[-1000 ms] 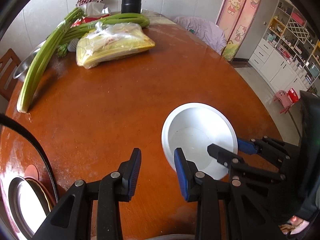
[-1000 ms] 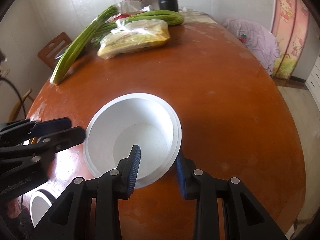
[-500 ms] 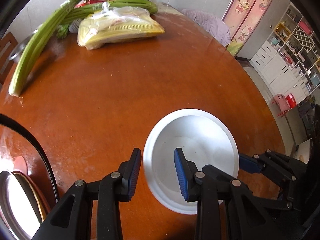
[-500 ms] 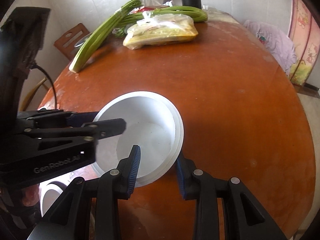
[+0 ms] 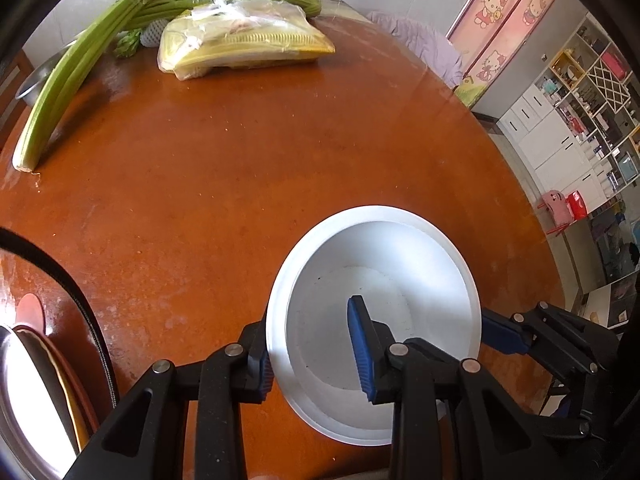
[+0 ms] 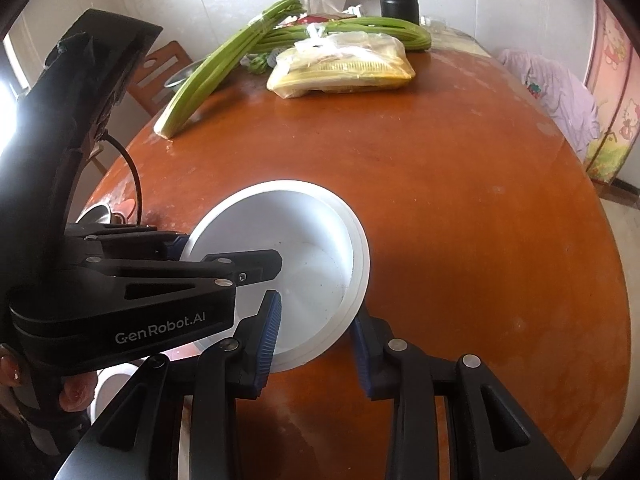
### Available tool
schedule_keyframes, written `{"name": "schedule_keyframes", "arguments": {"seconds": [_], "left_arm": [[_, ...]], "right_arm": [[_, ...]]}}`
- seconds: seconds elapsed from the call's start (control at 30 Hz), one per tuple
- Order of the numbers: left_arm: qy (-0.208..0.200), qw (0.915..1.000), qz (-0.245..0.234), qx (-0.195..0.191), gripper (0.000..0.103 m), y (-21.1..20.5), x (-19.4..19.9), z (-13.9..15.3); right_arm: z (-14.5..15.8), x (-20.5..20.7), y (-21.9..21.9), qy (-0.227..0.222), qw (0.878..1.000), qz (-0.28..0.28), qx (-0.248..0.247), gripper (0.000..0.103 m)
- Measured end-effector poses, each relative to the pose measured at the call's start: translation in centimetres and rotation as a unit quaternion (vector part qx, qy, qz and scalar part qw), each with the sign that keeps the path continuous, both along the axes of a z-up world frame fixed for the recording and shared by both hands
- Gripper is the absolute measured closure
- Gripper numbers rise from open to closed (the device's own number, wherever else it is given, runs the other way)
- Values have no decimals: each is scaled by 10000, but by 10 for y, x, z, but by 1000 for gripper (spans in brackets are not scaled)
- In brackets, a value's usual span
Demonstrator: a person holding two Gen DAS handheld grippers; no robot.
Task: Organize plates and bowls
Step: 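Lift the second white bowl with the left gripper toward the stacked white bowl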
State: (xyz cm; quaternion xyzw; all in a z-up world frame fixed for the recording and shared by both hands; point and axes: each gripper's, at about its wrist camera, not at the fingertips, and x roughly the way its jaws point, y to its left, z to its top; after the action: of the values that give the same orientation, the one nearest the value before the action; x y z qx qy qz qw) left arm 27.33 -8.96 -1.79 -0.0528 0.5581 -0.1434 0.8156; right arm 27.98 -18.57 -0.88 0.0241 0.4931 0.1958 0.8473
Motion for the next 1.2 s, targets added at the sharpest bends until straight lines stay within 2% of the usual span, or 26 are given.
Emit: {"name": "schedule_keyframes", "arguments": {"seconds": [0.63, 1.2], "left_arm": [[-550, 9984, 24, -86, 70, 14, -39, 45], [-889, 9960, 50, -41, 70, 21, -79, 70]], "right_arm": [[38, -31, 9, -430, 9991, 58, -17, 67], [61, -67, 20, -746, 9972, 106, 21, 67]]}}
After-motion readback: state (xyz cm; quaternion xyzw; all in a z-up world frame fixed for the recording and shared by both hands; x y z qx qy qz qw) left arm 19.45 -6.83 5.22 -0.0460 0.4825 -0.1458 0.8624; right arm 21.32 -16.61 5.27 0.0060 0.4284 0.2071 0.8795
